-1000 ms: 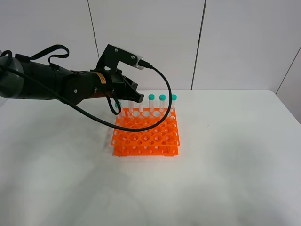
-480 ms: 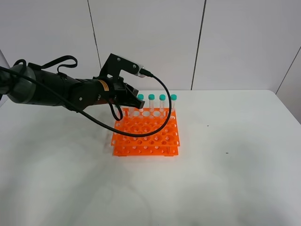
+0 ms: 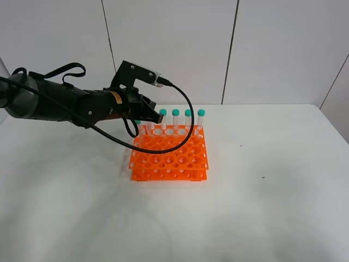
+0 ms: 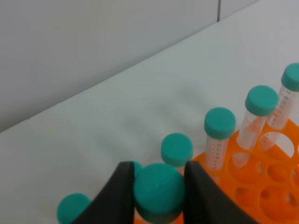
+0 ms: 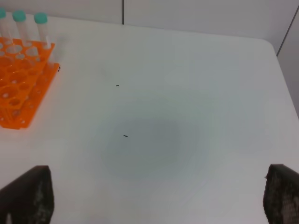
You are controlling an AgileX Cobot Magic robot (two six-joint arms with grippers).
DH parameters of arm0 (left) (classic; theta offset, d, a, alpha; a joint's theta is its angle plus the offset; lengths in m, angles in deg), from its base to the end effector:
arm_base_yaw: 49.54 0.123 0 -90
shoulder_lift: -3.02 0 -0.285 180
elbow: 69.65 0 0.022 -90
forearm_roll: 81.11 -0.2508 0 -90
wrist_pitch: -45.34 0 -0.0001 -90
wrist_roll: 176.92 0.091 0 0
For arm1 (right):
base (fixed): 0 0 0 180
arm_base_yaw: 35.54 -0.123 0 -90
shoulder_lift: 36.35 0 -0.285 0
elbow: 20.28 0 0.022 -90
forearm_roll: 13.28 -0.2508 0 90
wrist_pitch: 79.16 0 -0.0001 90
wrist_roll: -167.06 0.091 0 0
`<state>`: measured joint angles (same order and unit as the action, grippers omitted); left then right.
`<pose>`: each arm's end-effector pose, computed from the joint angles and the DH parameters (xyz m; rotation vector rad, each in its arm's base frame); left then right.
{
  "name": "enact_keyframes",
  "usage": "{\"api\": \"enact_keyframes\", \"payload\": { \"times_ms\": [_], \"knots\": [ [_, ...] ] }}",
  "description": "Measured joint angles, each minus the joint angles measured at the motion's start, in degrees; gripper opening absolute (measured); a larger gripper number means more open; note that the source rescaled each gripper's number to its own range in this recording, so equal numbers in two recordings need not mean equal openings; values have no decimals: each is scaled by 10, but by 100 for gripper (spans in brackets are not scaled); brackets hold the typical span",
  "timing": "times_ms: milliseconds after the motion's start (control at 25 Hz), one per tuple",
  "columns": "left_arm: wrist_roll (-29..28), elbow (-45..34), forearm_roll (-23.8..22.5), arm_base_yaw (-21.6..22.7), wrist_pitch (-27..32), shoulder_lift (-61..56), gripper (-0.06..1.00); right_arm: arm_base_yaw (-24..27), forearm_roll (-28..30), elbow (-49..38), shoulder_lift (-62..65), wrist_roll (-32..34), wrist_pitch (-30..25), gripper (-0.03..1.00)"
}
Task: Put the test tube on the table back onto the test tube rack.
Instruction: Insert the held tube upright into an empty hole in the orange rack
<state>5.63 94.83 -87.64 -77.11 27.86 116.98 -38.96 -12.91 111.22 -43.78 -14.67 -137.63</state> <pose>0.3598 -0.1914 0.2066 0.6343 1.8595 -0.2490 -0.0043 -0.0008 0.2809 -0.0895 1.9946 0.0113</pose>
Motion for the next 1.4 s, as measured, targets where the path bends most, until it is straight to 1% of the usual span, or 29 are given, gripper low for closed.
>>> {"api": "enact_keyframes", "payload": {
  "times_ms": [120,280,440,560,720,1400],
  "knots": [
    [-26,0,0,0,0,0,0,0,0,0,0,0,0,100],
    [-36,-2,0,0,-4,0,0,0,0,0,0,0,0,100],
    [-34,-21,0,0,-37,0,0,0,0,0,0,0,0,100],
    [-19,-29,0,0,-60,0,0,0,0,0,0,0,0,100],
    [-15,-30,0,0,-71,4,0,0,0,0,0,0,0,100],
    [-15,-30,2,0,-84,59,0,0,0,0,0,0,0,100]
  ]
}}
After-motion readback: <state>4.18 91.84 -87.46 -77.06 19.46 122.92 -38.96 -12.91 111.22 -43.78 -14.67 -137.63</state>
